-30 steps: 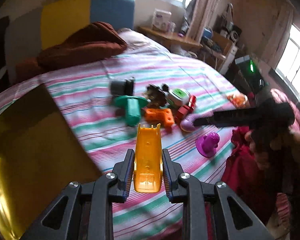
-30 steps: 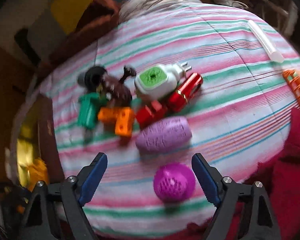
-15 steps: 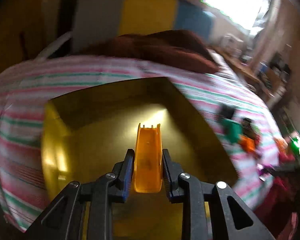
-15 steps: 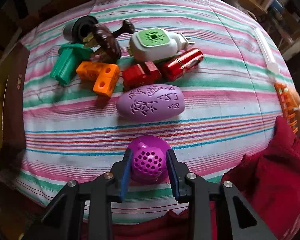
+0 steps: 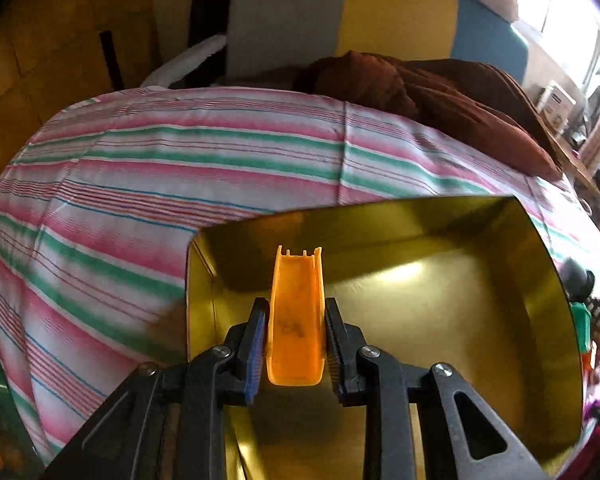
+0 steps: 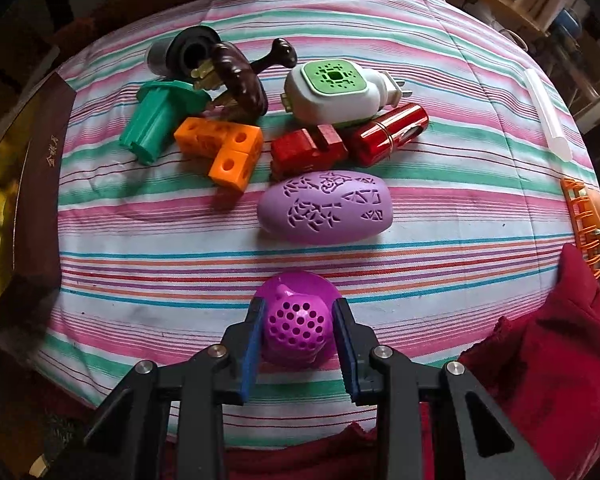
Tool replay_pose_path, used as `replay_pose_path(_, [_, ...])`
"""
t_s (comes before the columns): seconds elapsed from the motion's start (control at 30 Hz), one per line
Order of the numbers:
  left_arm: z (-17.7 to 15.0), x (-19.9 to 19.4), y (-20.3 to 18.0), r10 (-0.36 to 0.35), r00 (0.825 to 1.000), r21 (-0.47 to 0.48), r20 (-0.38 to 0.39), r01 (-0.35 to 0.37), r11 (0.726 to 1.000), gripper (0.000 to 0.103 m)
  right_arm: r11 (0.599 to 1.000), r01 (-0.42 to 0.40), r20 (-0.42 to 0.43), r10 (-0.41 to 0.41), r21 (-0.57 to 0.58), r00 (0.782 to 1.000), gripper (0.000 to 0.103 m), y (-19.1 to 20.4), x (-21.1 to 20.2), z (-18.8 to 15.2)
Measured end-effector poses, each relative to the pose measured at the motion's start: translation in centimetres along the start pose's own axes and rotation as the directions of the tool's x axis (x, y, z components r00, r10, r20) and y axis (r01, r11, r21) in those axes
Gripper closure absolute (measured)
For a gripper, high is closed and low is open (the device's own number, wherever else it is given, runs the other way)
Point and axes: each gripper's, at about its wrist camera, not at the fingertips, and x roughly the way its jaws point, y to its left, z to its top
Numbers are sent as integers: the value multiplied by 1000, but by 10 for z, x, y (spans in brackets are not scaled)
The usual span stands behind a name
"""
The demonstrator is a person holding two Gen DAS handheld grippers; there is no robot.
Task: Organize rigid objects
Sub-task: 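Drop the orange chute in the tray with the left tool while the right grasps the magenta cup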
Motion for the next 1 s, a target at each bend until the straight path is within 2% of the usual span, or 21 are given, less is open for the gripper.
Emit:
replay_pose_path(0.1, [3, 2, 4, 28, 1000, -11, 3, -28, 1000, 71, 1000, -4, 0, 4, -6, 1000, 70, -4, -3, -3])
replay_pose_path(0.2, [6, -3, 10, 9, 1000, -28, 7, -9, 1000, 66, 1000, -5, 1, 5, -11, 1000, 70, -5, -3, -2])
replay_pose_path(0.23, [6, -7, 12, 6, 1000, -35, 12, -6, 999, 66, 1000, -3, 1, 3, -14, 1000, 70, 10, 4, 4])
replay_pose_path(0.3, [0, -25, 10, 4, 999, -31, 47, -3, 1000, 66, 1000, -6, 4, 6, -19, 1000, 70, 14, 1, 2])
replay_pose_path(0.43, [-23, -64, 3, 5, 994, -17, 112, -3, 1000, 66, 999, -35, 38, 35, -19, 999, 70, 10, -1, 1])
replay_pose_path(0.57, [-63, -102, -11, -19, 987, 13, 162, 17, 1000, 66, 996, -79, 85, 82, -34, 993, 70, 10, -11, -1])
replay_pose_path(0.77, [-102, -133, -28, -36, 980, 38, 194, 29, 999, 66, 987, -130, 177, 146, -97, 973, 70, 33, -34, 0])
replay_pose_path(0.9, [-117, -142, -32, -29, 981, 36, 190, 23, 999, 66, 968, -174, 239, 215, -182, 947, 70, 73, -53, 6])
replay_pose_path(1.0, [-124, -148, -30, -40, 981, 20, 189, 36, 999, 66, 943, -207, 280, 279, -261, 918, 70, 110, -72, 10])
